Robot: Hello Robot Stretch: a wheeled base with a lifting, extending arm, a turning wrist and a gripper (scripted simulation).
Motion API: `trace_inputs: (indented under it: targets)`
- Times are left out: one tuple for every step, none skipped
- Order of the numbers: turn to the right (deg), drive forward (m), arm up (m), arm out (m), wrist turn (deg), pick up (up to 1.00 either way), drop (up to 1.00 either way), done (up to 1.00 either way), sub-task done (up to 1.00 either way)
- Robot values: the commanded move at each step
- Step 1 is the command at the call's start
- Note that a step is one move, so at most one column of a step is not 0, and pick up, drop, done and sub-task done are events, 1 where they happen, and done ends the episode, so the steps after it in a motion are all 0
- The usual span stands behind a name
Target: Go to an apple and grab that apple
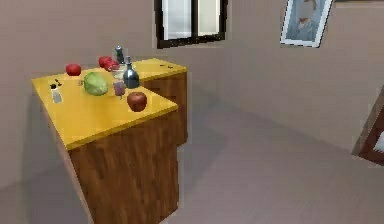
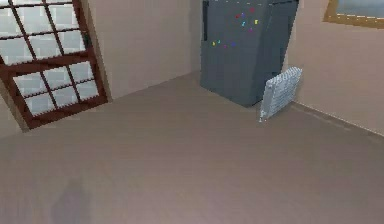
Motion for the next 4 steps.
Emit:
trace_inputs:
  targets:
    - [3.0,0.00,0.00,0.00,0.0,0.00,0.00,0.00,0.00]
    - [0.0,0.20,0.00,0.00,0.0,0.00,0.00,0.00,0.00]
    - [-45.0,0.00,0.00,0.00,0.0,0.00,0.00,0.00,0.00]
    - [-45.0,0.00,0.00,0.00,0.0,0.00,0.00,0.00,0.00]
